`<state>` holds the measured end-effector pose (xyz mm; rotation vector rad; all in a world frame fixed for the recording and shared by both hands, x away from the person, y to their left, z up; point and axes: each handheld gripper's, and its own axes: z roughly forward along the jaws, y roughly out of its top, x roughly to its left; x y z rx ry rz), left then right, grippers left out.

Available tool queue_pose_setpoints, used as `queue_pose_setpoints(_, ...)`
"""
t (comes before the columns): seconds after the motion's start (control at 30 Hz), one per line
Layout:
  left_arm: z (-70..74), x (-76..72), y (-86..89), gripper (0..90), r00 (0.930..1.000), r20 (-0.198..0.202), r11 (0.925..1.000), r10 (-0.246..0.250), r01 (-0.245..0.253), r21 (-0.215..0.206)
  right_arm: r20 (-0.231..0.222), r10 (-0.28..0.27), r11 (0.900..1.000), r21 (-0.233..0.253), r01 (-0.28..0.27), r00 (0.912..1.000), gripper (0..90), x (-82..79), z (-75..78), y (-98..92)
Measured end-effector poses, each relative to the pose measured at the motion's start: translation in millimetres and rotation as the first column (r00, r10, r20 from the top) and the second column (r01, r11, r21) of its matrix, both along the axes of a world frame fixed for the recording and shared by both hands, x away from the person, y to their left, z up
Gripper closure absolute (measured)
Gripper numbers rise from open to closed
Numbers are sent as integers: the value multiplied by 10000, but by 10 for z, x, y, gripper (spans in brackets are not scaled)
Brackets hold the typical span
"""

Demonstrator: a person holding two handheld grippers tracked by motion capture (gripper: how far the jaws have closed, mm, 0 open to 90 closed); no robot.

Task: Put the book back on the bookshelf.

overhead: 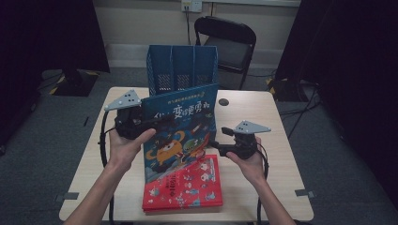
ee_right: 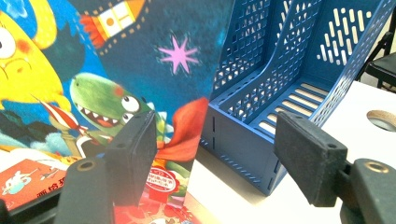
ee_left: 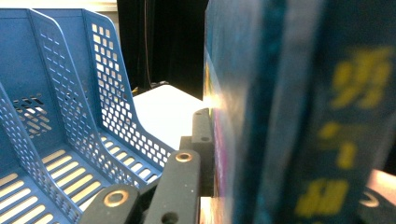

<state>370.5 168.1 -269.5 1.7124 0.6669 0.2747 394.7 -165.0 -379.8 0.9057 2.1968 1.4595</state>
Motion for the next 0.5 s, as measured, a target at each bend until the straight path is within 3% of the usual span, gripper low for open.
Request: queue_pose_setpoints(0.5, 208, 39, 80, 835, 9995, 189, 9995, 255, -259, 193, -58, 24, 10000, 19, -24, 10000, 298, 10, -5, 0)
